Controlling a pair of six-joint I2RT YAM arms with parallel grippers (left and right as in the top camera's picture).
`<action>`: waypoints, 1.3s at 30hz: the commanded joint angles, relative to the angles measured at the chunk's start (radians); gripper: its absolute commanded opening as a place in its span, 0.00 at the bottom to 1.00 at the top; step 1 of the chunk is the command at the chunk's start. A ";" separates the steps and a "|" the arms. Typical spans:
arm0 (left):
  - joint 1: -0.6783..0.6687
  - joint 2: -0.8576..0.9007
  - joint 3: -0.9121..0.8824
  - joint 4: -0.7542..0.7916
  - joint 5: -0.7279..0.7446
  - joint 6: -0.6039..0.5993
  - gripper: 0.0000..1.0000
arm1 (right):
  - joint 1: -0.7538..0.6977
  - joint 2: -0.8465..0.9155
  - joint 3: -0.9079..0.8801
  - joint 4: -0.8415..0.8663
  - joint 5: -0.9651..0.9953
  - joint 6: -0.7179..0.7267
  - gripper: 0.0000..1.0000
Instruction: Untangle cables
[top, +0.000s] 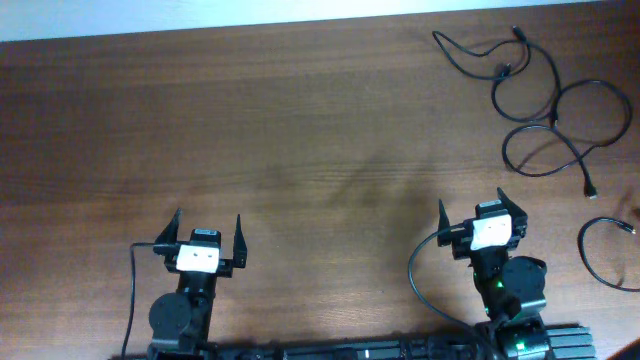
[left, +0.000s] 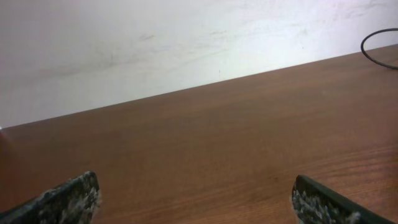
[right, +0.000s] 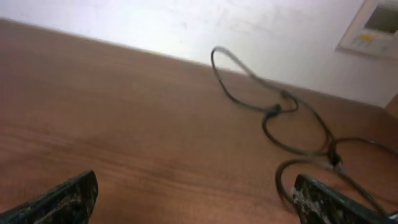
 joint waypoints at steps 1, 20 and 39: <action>0.006 -0.006 -0.003 -0.004 -0.007 0.013 0.99 | -0.001 -0.064 -0.005 -0.008 0.012 0.000 0.99; 0.006 -0.006 -0.003 -0.004 -0.007 0.013 0.99 | -0.001 -0.087 -0.005 -0.001 0.073 0.145 0.99; 0.006 -0.006 -0.003 -0.004 -0.007 0.013 0.99 | -0.001 -0.087 -0.005 0.000 0.097 0.193 0.99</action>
